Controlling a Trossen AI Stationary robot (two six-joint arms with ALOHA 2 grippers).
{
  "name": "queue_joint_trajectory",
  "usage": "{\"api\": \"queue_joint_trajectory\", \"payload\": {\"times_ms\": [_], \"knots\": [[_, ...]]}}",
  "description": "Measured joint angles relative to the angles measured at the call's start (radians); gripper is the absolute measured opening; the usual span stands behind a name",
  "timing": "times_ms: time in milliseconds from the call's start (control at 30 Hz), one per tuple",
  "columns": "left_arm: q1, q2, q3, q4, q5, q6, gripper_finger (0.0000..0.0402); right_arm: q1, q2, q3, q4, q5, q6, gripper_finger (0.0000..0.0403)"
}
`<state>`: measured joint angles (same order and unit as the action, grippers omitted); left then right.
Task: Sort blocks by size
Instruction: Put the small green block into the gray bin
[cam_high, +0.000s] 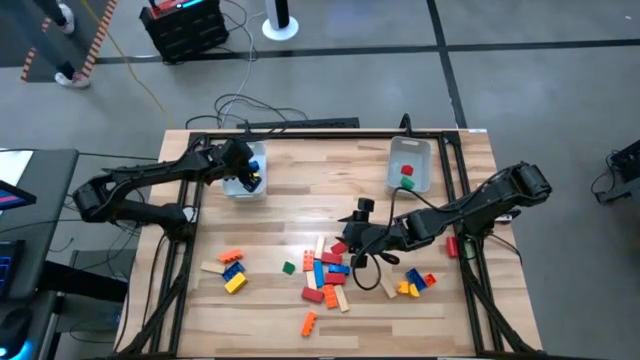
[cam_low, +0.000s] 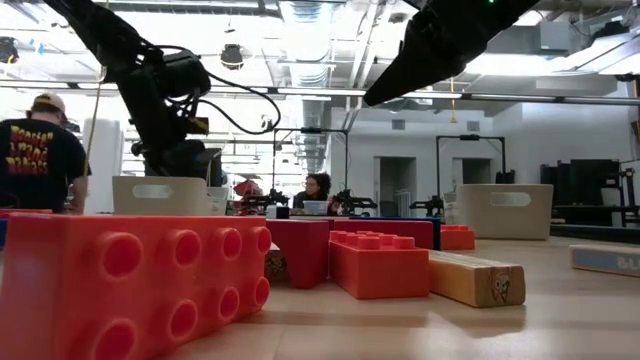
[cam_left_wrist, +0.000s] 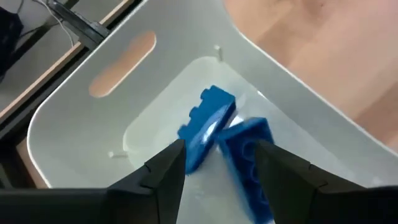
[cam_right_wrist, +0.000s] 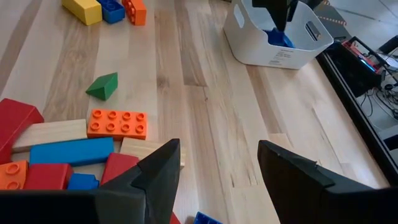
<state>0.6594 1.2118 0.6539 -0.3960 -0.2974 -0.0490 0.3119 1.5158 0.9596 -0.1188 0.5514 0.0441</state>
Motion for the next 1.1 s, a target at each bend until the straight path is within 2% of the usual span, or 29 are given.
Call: {"api": "queue_joint_trajectory", "payload": {"times_ms": [133,267,433,600,700,800,933,1100], "knots": [[-0.035,-0.006,0.077,-0.087,0.043,0.056,0.0185,0.0,0.0,0.0,0.0,0.0,0.0,0.0243],[-0.151,-0.037,0.165,-0.173,0.061,0.091,0.0185,0.0,0.0,0.0,-0.002,0.0,-0.003,0.0243],[-0.428,-0.106,0.194,-0.227,0.065,0.104,0.0185,0.0,0.0,0.0,-0.008,0.0,-0.001,0.0243],[-0.715,-0.122,0.194,-0.3,0.056,-0.079,0.0185,0.0,0.0,0.0,-0.006,0.0,0.008,0.0243],[-0.858,-0.077,0.194,-0.269,0.017,-0.175,0.0185,-0.002,0.0,0.0,0.012,0.0,0.006,0.0243],[-0.952,0.004,0.194,-0.191,-0.023,-0.212,0.0185,-0.006,0.0,0.0,0.039,-0.004,0.002,0.0243],[-0.994,0.141,0.197,-0.1,-0.009,-0.215,0.0185,-0.005,0.0,0.0,0.044,-0.006,0.001,0.0243],[-1.0,0.311,0.254,-0.079,0.059,-0.179,0.0185,-0.004,0.0,0.0,0.027,-0.006,0.0,0.0243]]}}
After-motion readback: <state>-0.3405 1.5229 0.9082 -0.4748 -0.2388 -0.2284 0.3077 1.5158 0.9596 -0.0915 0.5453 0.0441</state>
